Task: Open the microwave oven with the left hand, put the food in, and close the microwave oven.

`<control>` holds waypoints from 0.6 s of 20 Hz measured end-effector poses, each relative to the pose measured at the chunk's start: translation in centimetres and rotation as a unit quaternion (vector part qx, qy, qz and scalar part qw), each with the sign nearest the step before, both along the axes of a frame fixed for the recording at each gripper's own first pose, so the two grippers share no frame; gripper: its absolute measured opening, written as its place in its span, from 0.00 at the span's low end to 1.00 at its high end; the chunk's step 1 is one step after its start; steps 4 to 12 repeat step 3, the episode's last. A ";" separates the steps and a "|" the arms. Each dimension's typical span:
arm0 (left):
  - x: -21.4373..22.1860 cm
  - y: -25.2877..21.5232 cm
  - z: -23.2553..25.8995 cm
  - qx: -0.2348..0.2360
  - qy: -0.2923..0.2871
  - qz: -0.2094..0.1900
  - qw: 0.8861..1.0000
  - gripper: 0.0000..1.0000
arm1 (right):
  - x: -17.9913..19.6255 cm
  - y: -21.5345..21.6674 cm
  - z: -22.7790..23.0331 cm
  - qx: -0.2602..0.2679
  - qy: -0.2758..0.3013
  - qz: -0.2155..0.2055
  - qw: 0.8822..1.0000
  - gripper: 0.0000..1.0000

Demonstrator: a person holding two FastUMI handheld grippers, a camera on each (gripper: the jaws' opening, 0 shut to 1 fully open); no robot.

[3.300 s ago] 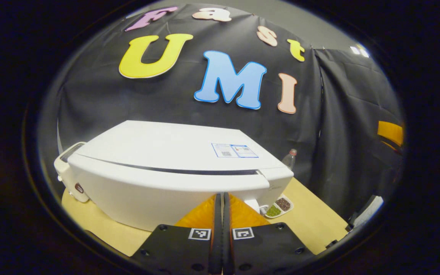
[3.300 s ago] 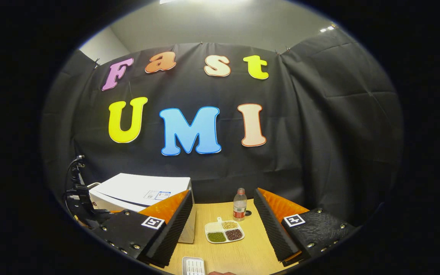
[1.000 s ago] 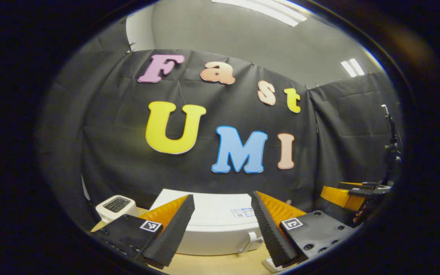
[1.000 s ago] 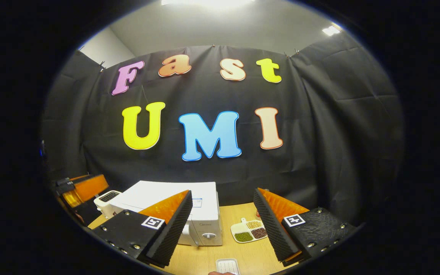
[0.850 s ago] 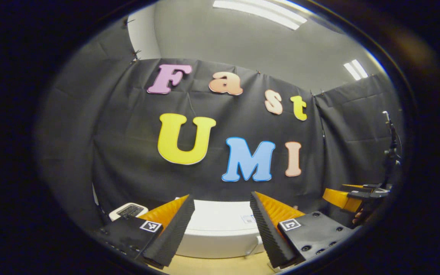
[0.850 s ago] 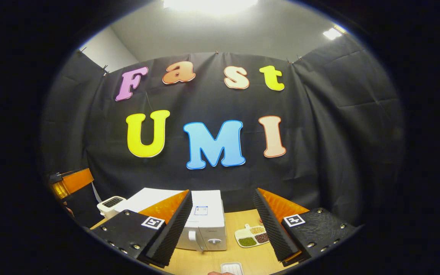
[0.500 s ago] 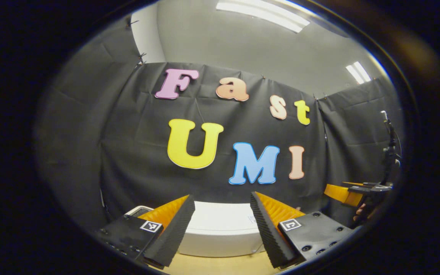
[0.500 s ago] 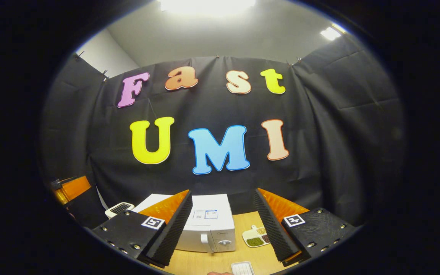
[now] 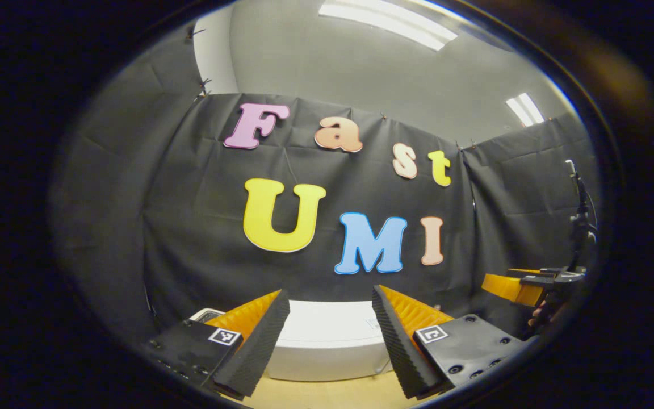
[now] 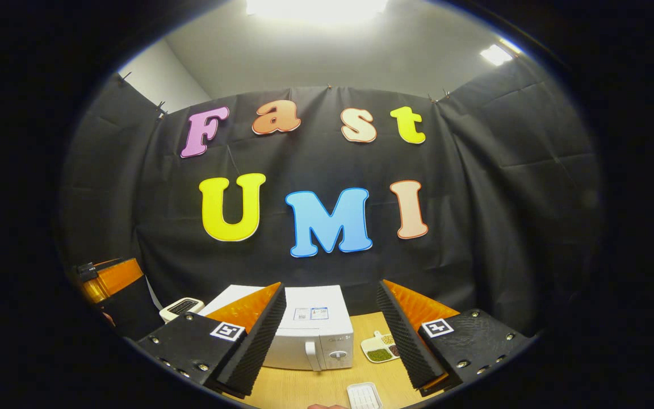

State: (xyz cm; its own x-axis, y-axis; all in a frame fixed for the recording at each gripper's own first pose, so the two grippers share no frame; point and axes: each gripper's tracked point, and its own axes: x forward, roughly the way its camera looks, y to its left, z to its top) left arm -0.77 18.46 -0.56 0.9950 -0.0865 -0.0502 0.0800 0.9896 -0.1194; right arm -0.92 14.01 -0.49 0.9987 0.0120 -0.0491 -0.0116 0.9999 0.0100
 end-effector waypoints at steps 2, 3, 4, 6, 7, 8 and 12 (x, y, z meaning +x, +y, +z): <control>0.1 -0.3 0.0 -0.006 -0.002 -0.004 1.000 0.97 | -0.2 0.0 0.2 -0.004 -0.001 -0.001 1.000 0.98; 0.2 -0.5 -0.2 -0.009 -0.003 -0.005 1.000 0.97 | -0.1 -0.1 0.3 -0.004 -0.003 -0.001 1.000 0.98; 0.2 -0.5 -0.2 -0.009 -0.003 -0.005 1.000 0.97 | -0.1 -0.1 0.3 -0.004 -0.003 -0.001 1.000 0.98; 0.2 -0.5 -0.2 -0.009 -0.003 -0.005 1.000 0.97 | -0.1 -0.1 0.3 -0.004 -0.003 -0.001 1.000 0.98; 0.2 -0.5 -0.2 -0.009 -0.003 -0.005 1.000 0.97 | -0.1 -0.1 0.3 -0.004 -0.003 -0.001 1.000 0.98; 0.2 -0.5 -0.2 -0.009 -0.003 -0.005 1.000 0.97 | -0.1 -0.1 0.3 -0.004 -0.003 -0.001 1.000 0.98; 0.2 -0.5 -0.2 -0.009 -0.003 -0.005 1.000 0.97 | -0.1 -0.1 0.3 -0.004 -0.003 -0.001 1.000 0.98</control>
